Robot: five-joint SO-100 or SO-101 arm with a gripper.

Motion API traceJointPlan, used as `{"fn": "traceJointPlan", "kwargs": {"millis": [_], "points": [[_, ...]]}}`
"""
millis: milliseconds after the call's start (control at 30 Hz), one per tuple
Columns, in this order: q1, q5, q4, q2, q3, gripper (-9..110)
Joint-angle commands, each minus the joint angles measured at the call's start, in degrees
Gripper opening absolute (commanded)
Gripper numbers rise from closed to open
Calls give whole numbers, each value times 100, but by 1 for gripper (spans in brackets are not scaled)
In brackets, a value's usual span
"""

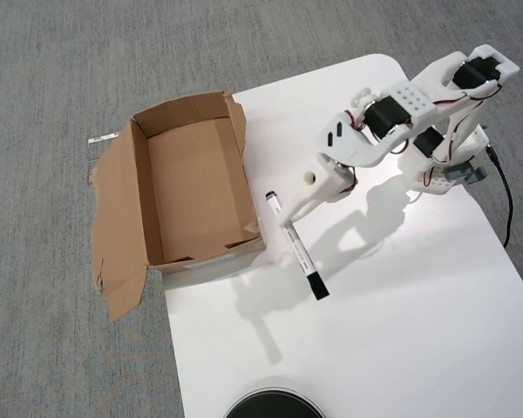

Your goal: Grasp a pen and put it in the box.

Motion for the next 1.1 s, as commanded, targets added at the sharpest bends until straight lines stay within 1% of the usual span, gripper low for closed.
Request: {"fn": "traceJointPlan", "kwargs": {"millis": [0,333,800,1067], "points": [[347,40,35,220,-699,0],[1428,40,-26,-97,-1270,0],[2087,31,-26,-2373,-3977,0],[2518,31,-26,-3410,-4443,0]]}}
